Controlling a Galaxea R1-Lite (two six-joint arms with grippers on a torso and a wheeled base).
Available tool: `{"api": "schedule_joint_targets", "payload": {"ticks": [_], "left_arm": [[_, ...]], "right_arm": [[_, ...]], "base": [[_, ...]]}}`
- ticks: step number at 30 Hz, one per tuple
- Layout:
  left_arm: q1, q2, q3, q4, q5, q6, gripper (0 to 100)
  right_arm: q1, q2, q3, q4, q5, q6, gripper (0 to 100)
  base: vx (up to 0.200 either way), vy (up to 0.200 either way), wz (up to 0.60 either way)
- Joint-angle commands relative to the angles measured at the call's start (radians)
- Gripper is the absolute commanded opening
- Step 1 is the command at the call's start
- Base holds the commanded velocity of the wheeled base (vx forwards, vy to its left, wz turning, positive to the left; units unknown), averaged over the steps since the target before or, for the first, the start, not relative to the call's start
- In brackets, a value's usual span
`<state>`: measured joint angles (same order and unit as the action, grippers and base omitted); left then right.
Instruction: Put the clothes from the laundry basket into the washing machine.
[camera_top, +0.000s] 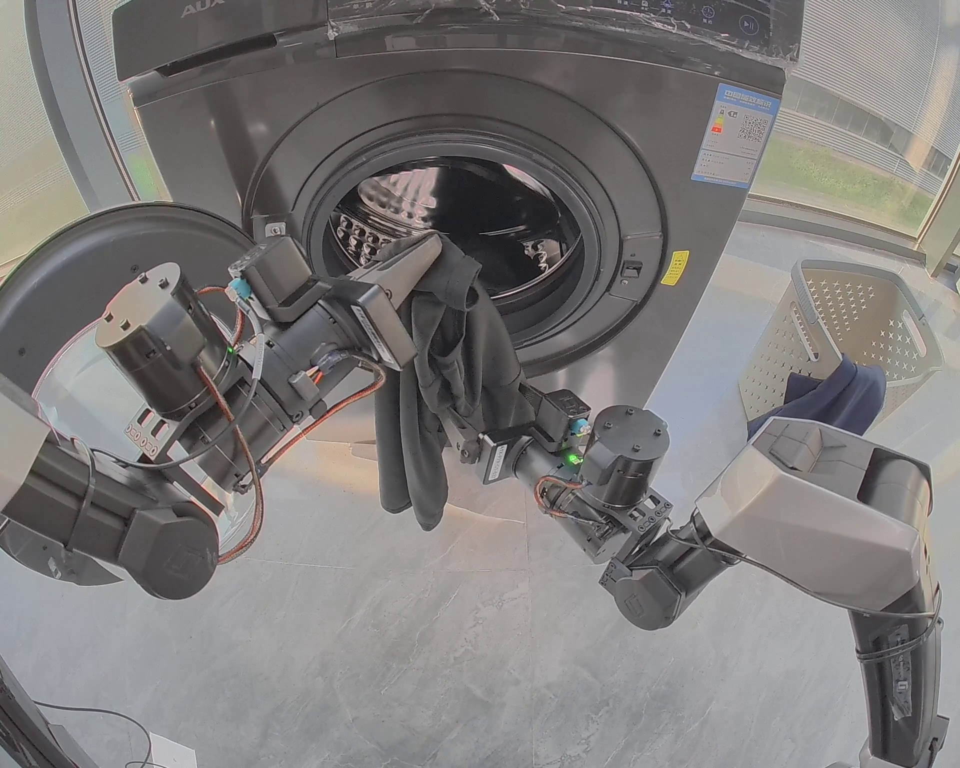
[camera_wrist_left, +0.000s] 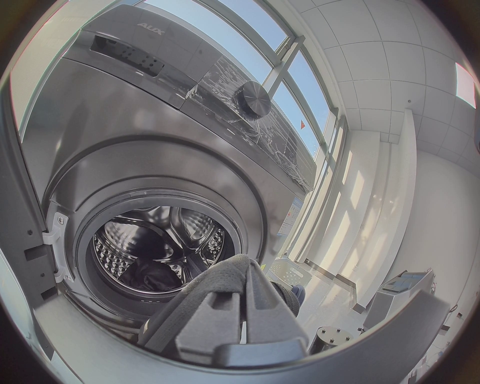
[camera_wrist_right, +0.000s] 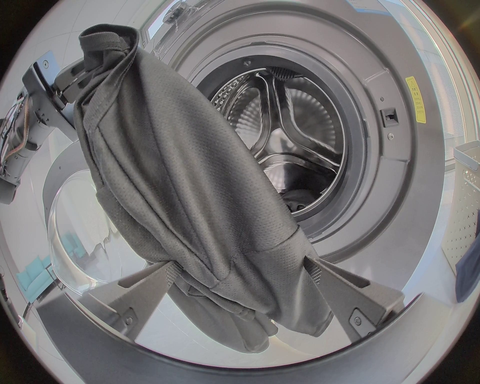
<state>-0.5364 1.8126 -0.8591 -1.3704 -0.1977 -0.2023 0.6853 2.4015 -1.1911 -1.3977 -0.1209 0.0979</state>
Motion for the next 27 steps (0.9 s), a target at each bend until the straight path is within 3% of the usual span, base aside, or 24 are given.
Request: {"api": "schedule_joint_targets", "payload": {"ticks": [1, 16, 27], "left_arm": [[0.006, 0.004, 0.000, -0.002, 0.000, 0.000, 0], [0.004, 0.008, -0.003, -0.002, 0.000, 0.000, 0], [0.007, 0.010, -0.035, 0.011, 0.001, -0.002, 0]], "right_arm": [[-0.013, -0.059, 0.068, -0.014, 0.001, 0.000, 100], [-0.012, -0.205, 0.114, -0.014, 0.001, 0.002, 100], [-0.012, -0.280, 0.331, -0.023, 0.009, 0.000, 100]], "base": [[0.000, 0.000, 0.00], [0.000, 0.000, 0.00], [0.000, 0.000, 0.00]]}}
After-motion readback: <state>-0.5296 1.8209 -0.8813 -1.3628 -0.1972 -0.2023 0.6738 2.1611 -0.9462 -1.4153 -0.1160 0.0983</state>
